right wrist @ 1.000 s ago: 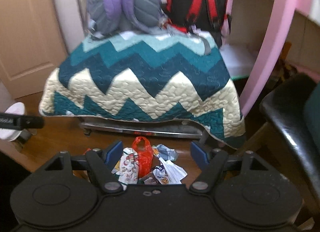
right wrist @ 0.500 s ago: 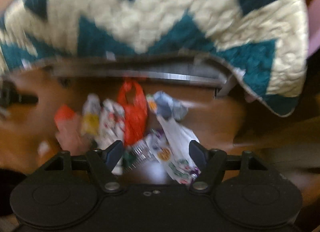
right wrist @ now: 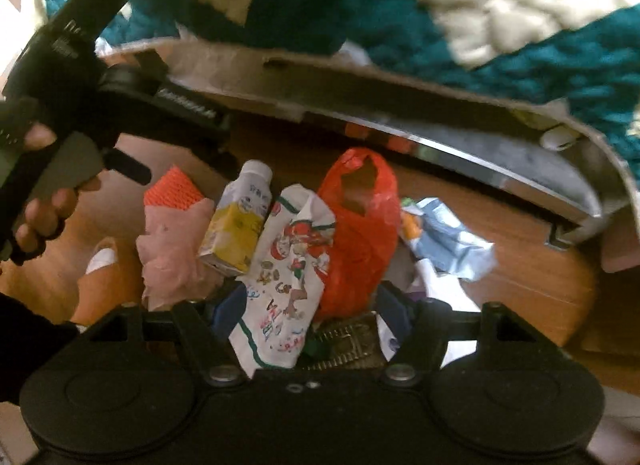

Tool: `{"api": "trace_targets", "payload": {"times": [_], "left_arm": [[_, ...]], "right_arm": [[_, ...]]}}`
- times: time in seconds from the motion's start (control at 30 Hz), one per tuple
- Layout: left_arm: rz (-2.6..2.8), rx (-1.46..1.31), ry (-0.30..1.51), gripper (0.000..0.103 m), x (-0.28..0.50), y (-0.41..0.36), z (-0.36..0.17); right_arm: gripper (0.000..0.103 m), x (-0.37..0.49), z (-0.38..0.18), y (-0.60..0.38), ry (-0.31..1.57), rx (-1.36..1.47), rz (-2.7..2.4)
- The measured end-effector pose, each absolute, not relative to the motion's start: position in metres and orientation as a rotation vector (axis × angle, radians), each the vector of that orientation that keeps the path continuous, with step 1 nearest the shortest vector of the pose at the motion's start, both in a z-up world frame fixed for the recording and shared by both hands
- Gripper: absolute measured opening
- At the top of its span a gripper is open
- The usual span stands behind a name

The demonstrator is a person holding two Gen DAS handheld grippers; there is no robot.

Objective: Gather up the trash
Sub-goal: 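Lower the left gripper onto the yellow milk carton and close it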

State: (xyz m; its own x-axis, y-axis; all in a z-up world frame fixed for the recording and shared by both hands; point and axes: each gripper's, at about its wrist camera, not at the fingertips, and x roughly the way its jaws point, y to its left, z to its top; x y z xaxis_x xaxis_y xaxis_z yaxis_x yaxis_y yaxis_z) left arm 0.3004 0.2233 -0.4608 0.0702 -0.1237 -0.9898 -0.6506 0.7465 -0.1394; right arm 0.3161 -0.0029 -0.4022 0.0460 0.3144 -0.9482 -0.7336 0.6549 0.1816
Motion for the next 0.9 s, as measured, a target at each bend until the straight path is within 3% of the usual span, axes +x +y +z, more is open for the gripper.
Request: {"api": "trace_targets", "payload": {"times": [0.3, 0.33, 0.37, 0.4, 0.43, 0.5, 0.6, 0.9], "left_arm": [[0.448, -0.659, 1.561, 0.087, 0.311, 0.225, -0.520], [0.444, -0.669, 1.565, 0.082, 0.312, 0.226, -0.525], [0.440, -0.679, 1.569, 0.080, 0.313, 0.226, -0.529], [0.438, -0.683, 1.572, 0.077, 0.314, 0.226, -0.532], [0.437, -0.686, 1.576, 0.076, 0.315, 0.226, -0.535], [0.431, -0.696, 1.577, 0.071, 0.316, 0.225, -0.540], [0.414, -0.722, 1.576, 0.054, 0.319, 0.223, -0.546], [0.437, -0.683, 1.570, 0.053, 0.322, 0.214, -0.519]], "right_arm": [[0.067, 0.322, -0.444, 0.018, 1.287, -0.401, 0.840], [0.059, 0.322, -0.448, 0.020, 1.288, -0.398, 0.838], [0.031, 0.322, -0.451, 0.023, 1.292, -0.398, 0.835], [0.014, 0.323, -0.456, 0.025, 1.305, -0.410, 0.819], [0.007, 0.323, -0.460, 0.027, 1.320, -0.412, 0.805], [0.009, 0.324, -0.465, 0.029, 1.326, -0.405, 0.790], [0.005, 0.322, -0.465, 0.031, 1.313, -0.421, 0.788], [0.002, 0.310, -0.433, 0.030, 1.283, -0.414, 0.754]]}}
